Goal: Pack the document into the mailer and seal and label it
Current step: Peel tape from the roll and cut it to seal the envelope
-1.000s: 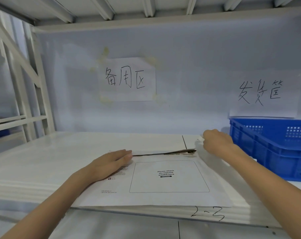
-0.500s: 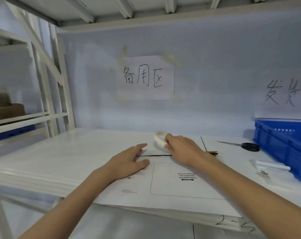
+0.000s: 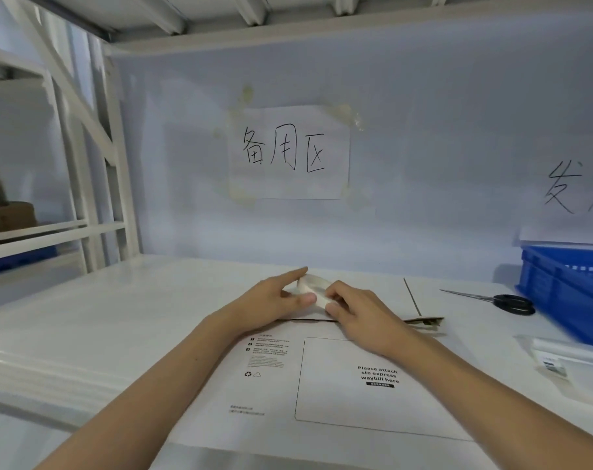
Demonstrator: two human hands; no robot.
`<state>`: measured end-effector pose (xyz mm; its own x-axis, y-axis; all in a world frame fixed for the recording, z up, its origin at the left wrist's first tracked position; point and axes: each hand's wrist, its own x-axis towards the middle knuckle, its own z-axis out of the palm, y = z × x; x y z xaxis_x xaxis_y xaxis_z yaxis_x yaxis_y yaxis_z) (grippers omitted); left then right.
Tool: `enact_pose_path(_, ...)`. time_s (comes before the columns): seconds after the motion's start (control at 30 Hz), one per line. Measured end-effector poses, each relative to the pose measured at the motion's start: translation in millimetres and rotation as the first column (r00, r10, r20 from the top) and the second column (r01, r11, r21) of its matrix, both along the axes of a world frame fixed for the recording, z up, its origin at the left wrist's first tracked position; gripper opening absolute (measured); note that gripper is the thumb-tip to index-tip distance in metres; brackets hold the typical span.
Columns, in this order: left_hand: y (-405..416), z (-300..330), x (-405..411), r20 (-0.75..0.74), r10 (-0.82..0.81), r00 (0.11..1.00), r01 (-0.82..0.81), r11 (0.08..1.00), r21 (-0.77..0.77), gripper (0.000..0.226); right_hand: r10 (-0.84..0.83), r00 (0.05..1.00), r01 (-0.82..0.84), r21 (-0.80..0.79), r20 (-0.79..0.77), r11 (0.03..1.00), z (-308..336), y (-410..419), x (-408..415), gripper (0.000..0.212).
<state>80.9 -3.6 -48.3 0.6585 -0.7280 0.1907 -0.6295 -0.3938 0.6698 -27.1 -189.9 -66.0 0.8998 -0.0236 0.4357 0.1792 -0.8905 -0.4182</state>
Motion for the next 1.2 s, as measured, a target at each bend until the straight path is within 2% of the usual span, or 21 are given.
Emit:
enact_pose_path(0.13,3.5,-3.2,7.9,0.019,-0.001,1.0,0.003,0.992,-0.124,0.047,0.041,0.999,-0.041,0.055,0.007,0.998,2.0,2.4,-0.7,0.006)
enact_pose_path(0.23,7.6,1.5,6.5,-0.075,-0.039,0.996,0.022,0.975,-0.221,0.021,0.051,0.999,-0.05,0.119,-0.009,0.992,5.3,5.6,-2.7,0.011)
enact_pose_path(0.37,11.8,2.6,6.6,-0.162,-0.058,0.985,0.02,0.974,-0.226,0.008,0.065,0.998,-0.06,0.167,-0.023,0.984,6.3,8.1,-4.7,0.016)
enact_pose_path(0.47,13.2,2.5,7.3,-0.204,-0.046,0.978,-0.009,0.966,-0.259,0.006,0.054,0.998,-0.055,0.208,0.011,0.977,8.2,9.3,-6.2,0.016)
enact_pose_path(0.6,15.5,1.9,8.6,-0.245,-0.13,0.961,0.027,0.924,-0.382,0.014,0.074,0.997,-0.072,0.334,0.006,0.94,11.5,10.1,-10.7,0.019)
enact_pose_path(0.8,15.5,1.6,8.8,-0.323,-0.174,0.93,0.012,0.895,-0.447,0.024,-0.057,0.998,0.051,0.265,0.015,0.963,9.1,3.4,-3.6,0.01)
enact_pose_path(0.97,14.3,-2.2,5.9,-0.331,-0.127,0.935,-0.016,0.917,-0.399,0.027,-0.082,0.997,0.077,0.277,0.006,0.958,8.7,-0.1,-2.9,0.009)
enact_pose_path(1.1,14.7,-1.4,1.6,-0.327,-0.104,0.939,-0.032,0.922,-0.385,0.023,-0.11,0.99,0.084,0.245,0.094,0.966,10.8,-1.6,-3.8,0.01)
enact_pose_path(1.2,13.6,-0.4,-1.8,-0.31,-0.107,0.945,-0.021,0.924,-0.381,0.018,-0.169,0.965,0.155,0.081,0.202,0.985,12.6,-2.1,-8.2,0.01)
